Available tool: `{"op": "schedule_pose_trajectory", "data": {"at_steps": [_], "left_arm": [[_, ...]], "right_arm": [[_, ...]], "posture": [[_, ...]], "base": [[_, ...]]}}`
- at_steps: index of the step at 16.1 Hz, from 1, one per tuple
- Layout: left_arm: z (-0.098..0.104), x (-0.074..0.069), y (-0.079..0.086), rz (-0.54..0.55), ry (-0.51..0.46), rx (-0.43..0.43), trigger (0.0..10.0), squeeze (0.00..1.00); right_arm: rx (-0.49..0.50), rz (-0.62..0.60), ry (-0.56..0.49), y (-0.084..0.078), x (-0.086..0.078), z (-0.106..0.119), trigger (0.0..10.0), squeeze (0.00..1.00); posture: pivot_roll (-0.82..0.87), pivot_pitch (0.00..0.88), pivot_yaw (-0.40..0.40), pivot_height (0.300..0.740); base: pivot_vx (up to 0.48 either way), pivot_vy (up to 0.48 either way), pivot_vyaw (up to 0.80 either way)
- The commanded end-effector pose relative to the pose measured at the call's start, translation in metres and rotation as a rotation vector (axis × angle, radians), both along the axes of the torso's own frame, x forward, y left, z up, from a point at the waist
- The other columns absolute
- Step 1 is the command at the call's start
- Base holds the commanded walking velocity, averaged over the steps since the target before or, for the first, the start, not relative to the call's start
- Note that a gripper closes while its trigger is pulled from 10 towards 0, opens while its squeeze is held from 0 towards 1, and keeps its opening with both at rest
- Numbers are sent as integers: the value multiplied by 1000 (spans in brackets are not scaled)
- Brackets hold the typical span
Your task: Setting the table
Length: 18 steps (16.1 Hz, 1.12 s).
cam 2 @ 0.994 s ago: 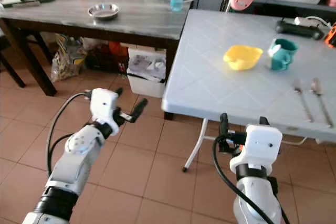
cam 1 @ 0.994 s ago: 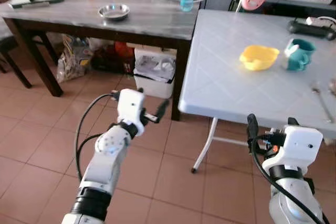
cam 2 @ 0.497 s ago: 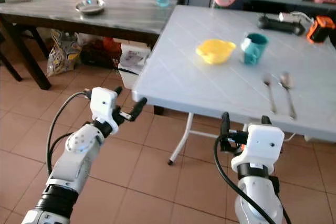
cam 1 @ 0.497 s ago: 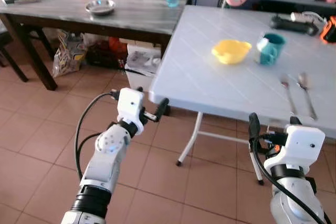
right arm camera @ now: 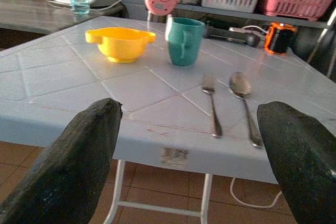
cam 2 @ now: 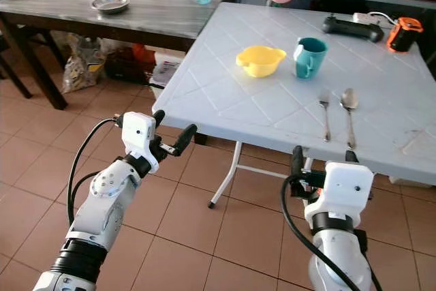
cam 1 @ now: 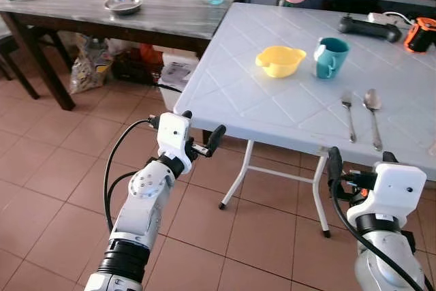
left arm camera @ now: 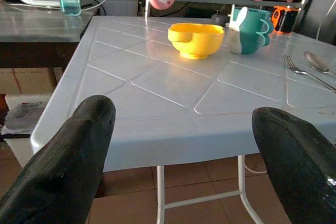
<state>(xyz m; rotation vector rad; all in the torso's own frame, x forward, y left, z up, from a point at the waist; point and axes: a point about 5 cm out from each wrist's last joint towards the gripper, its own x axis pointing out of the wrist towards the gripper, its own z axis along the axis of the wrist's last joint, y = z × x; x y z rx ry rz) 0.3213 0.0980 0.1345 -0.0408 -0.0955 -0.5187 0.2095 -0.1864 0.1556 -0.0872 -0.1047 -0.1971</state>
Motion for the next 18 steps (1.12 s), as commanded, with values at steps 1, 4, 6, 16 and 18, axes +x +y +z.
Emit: {"op": "schedule_pose_trajectory", "data": {"at_steps": [1,4,6,16,18], "left_arm": [[5,1,0,-9,-17,-15,10000,0],[8,2,0,-12,-21,-22,10000,0],[9,2,0,-15,-23,-25,10000,0],[7,0,-3,-48,-20,-30,10000,0],[7,0,-3,-50,-20,-30,10000,0]], "right_arm": [[-5,8,-11,1,-1,2,10000,0],[-4,20,-17,3,-1,3,10000,0],[0,35,-14,5,-2,2,10000,0],[1,47,-10,8,-2,0,10000,0],[0,46,-9,8,-3,0,10000,0]], "posture": [[-7,101,9,740],[-6,103,12,740],[-7,105,12,740],[-7,107,16,740],[-7,108,16,740]], "base": [[0,0,0],[278,0,0],[341,0,0],[458,0,0],[480,0,0]]}}
